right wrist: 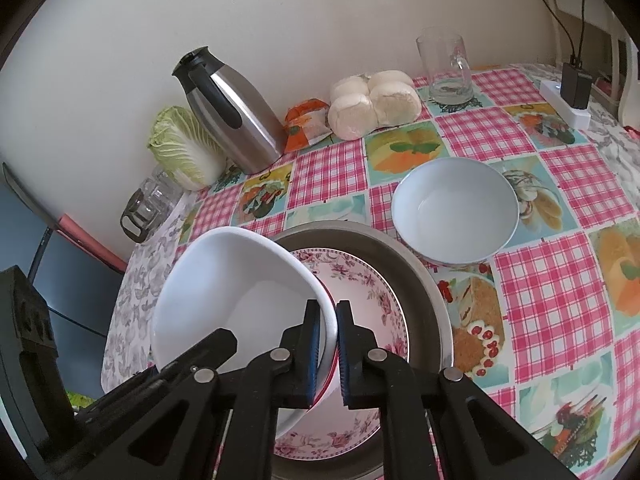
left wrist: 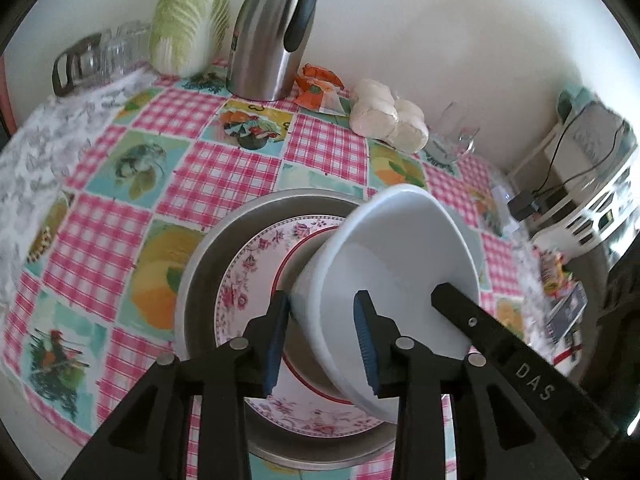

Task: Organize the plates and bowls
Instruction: 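Lower the white square bowl into the red-rimmed bowl with both grippers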

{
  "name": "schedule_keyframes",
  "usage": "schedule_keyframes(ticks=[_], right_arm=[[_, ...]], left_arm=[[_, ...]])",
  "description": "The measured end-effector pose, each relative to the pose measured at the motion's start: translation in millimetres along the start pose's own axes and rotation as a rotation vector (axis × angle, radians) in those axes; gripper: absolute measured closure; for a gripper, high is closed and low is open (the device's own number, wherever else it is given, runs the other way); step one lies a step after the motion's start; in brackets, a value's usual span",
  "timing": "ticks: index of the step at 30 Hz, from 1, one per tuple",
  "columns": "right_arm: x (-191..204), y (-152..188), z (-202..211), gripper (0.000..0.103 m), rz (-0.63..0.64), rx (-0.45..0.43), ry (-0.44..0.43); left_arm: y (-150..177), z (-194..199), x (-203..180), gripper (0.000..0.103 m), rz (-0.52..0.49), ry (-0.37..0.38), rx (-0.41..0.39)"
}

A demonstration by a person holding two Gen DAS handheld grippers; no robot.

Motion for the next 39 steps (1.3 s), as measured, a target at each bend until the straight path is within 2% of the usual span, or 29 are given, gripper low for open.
schedule_keyframes(ticks=[5,18,19,21,24,30,39], right_arm=[[-1,0,0,0.094,-0.003,-0.001,-0.004],[-2,1,-2,0.093,-0.007,0.008,-0.002],[-3,1,-2,0.093,-0.01,0.011,-0.004],[-3,1,-1,0.092,-0.021,0.014,-0.013],[-3,2,-1,0.092,-0.023,0.018,-0.009],[-3,-2,7,0.091,-0.03,0.008,-0.027],[-4,3,3,0.089,-0.073,0.052,-0.066]], left_arm=[[-2,2,4,0.068,0.061,0.058,0.008],[-10,14,8,0.069,0.067,0.068,-0.052],[-10,14,8,0.071,0.067,0.073,-0.055],[-10,14,7,0.076,0.069,0.078,-0.049],[-10,14,4,0.076,0.063,0.068,-0.056],[-13,19,4,0.076,0.099,0.117,-0.059],[-10,16,8,0.076,0.125,0.113,-0.027]])
Point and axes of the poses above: each gripper's, at about its wrist camera, not at the fingertips, and z roughly against the way its jaws point, x to its left, y to its underside, the point moved 8 cm from there along -z, roughly the way its jaws point, and after that the axes turned 2 degrees about z, right-handed, at the moved point
